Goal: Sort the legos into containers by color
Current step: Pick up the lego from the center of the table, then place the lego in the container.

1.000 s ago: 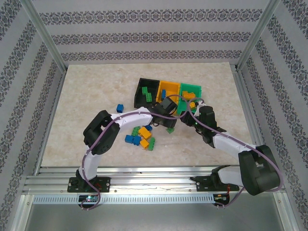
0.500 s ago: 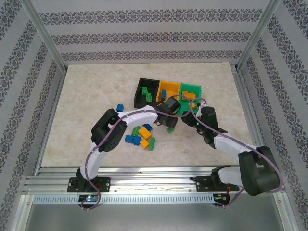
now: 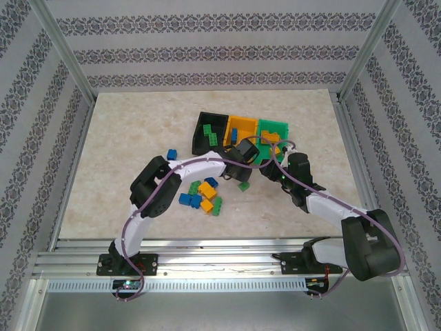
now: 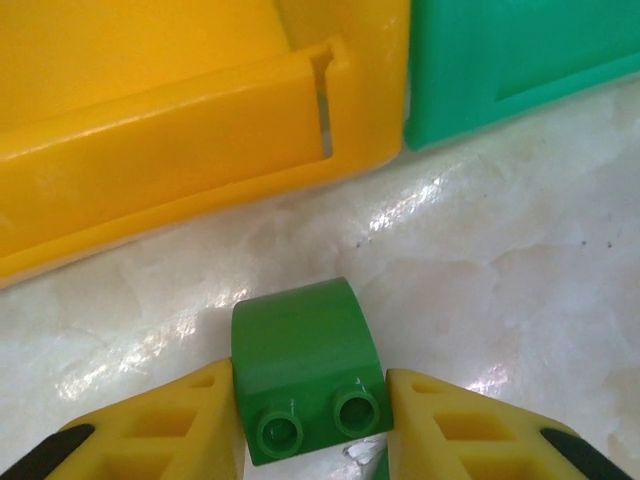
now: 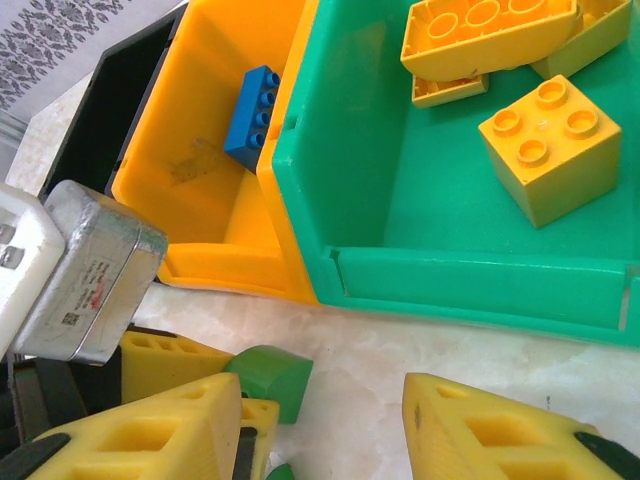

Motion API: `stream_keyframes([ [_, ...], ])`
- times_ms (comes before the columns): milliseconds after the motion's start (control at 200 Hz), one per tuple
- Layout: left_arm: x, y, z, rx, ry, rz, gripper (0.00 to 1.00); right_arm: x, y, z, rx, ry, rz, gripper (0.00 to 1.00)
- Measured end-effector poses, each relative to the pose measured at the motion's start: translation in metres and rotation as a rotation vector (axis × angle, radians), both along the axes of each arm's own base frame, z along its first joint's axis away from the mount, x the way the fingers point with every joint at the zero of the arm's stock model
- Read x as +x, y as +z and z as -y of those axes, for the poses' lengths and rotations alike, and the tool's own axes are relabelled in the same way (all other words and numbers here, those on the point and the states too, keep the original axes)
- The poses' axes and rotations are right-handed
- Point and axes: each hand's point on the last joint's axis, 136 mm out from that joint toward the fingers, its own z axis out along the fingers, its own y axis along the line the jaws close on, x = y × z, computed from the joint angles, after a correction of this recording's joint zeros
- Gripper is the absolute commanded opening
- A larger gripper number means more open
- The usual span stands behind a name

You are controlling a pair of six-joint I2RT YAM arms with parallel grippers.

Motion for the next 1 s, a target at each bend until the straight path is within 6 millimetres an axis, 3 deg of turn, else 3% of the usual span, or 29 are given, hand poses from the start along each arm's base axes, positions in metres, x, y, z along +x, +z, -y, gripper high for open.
stream_keyframes([
  [165,-0.01,0.004,-0.016,0.019,0.0,0.016,0.34,0.0,0.0,0.0,0.001,0.0,0.002,0.47],
  [260,-0.012,0.016,-0.025,0.017,0.001,0.052,0.33,0.0,0.001,0.0,0.001,0.001,0.002,0.47],
  [570,-0.006,0.097,-0.062,0.03,0.036,0.325,0.25,0.0,0.001,-0.001,0.005,0.005,0.001,0.47],
  [734,0.018,0.123,-0.084,0.093,0.077,0.435,0.23,0.0,0.001,-0.001,0.006,0.003,0.0,0.47],
  [889,0.06,0.132,-0.108,0.142,0.139,0.488,0.23,0.0,-0.001,-0.001,0.005,0.004,-0.005,0.47],
  [999,0.088,0.129,-0.124,0.159,0.183,0.498,0.33,0.0,-0.001,-0.001,0.005,0.004,-0.005,0.47],
])
